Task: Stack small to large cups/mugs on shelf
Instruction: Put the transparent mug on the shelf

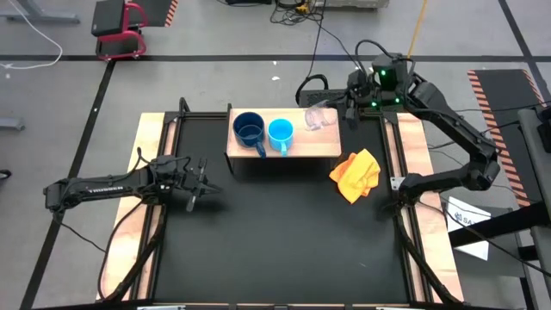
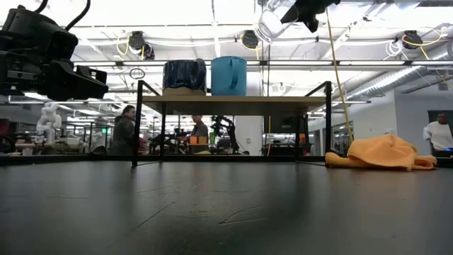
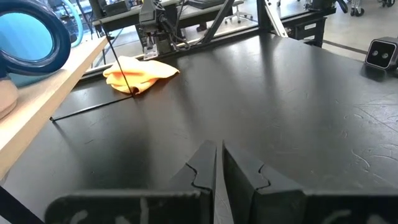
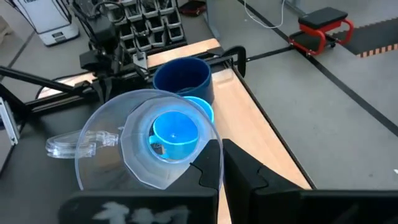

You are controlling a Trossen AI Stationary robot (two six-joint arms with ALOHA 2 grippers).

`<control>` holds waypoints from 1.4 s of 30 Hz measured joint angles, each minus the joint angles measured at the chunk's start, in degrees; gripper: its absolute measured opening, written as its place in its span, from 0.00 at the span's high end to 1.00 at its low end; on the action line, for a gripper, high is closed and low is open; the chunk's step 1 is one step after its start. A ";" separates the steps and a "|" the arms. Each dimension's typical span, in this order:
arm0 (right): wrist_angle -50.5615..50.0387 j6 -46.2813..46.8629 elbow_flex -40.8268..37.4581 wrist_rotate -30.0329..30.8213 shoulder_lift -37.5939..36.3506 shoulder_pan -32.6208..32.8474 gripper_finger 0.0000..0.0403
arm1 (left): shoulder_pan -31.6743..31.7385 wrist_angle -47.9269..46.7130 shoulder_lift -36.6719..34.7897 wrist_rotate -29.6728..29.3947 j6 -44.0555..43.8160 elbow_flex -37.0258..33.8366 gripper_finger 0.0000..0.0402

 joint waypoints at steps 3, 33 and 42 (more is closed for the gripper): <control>-1.62 -0.34 0.03 0.01 0.02 0.00 1.00 | 0.00 -0.02 0.01 0.02 0.00 0.00 0.92; -15.83 -7.47 11.91 5.50 14.26 -0.72 1.00 | 0.00 -0.96 0.00 0.00 1.14 0.00 0.92; -27.07 -8.09 20.88 9.36 17.47 -0.26 1.00 | 0.00 -0.98 0.02 0.02 1.16 0.00 0.92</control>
